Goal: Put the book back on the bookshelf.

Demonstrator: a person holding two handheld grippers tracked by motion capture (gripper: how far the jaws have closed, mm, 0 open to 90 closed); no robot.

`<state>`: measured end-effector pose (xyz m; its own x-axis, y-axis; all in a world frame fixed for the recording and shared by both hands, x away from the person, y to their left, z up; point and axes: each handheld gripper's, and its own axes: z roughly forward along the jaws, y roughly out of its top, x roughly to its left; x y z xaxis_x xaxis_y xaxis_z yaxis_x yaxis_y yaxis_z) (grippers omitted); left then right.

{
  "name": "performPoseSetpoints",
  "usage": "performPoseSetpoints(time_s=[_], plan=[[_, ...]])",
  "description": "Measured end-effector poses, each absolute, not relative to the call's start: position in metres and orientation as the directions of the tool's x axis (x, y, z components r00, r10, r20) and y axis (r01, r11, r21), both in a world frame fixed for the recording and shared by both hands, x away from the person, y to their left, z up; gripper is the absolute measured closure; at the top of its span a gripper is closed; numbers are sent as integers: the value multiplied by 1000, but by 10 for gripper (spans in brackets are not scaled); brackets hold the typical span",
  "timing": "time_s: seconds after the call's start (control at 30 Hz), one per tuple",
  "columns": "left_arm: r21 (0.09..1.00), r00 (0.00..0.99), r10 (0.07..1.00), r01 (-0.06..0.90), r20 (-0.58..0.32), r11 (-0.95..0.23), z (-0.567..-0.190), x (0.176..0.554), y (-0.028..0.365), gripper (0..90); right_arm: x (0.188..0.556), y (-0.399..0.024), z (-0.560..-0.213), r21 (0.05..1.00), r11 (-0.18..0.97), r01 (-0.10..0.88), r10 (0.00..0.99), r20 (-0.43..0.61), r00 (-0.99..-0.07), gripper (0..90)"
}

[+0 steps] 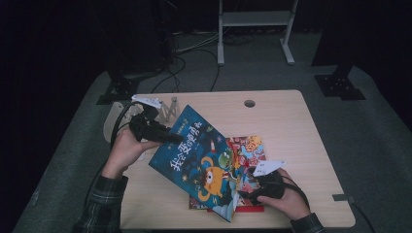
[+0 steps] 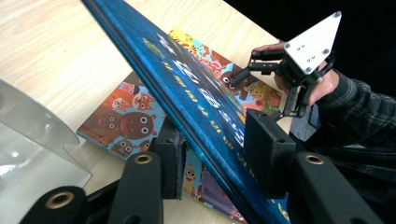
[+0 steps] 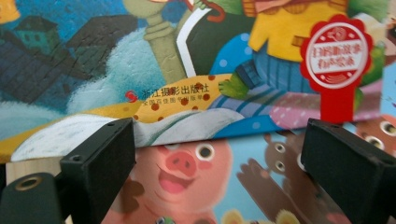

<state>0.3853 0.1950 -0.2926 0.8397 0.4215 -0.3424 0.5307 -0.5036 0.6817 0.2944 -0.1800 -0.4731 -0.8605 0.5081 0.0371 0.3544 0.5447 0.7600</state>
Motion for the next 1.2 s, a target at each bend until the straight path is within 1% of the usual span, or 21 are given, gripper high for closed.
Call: performPoseSetpoints(time_s=[0.13, 0.2, 0.23, 0.37, 0.67, 0.83, 0.87, 0.93, 1.1, 1.2], plan=[[667, 833, 413, 547, -369, -506, -287, 396, 192, 638, 295, -176, -473, 760, 545, 353, 503, 40, -863, 98], [666, 834, 406, 546, -374, -508, -283, 400, 191, 657, 296, -178, -472, 768, 530, 359, 512, 48, -858, 160], [666, 833, 403, 548, -378, -507, -282, 402, 191, 665, 296, -179, -472, 770, 527, 360, 521, 42, -852, 164], [667, 835, 398, 545, -380, -507, -270, 408, 190, 701, 299, -185, -473, 776, 503, 382, 542, 61, -838, 165], [630, 832, 427, 550, -355, -549, -244, 417, 180, 743, 303, -189, -474, 778, 491, 391, 586, 37, -810, 165], [611, 843, 432, 533, -322, -585, -229, 417, 170, 767, 304, -190, -474, 780, 491, 389, 589, 32, -808, 164], [590, 852, 437, 518, -289, -619, -220, 415, 163, 770, 303, -190, -474, 780, 491, 389, 590, 31, -807, 164], [582, 852, 439, 517, -285, -627, -215, 414, 159, 780, 303, -190, -474, 779, 491, 389, 590, 31, -807, 163], [569, 875, 411, 480, -256, -668, -200, 407, 148, 818, 303, -190, -474, 779, 493, 387, 589, 28, -807, 157], [554, 886, 413, 456, -210, -697, -193, 401, 141, 824, 303, -191, -474, 779, 493, 388, 590, 28, -807, 157]])
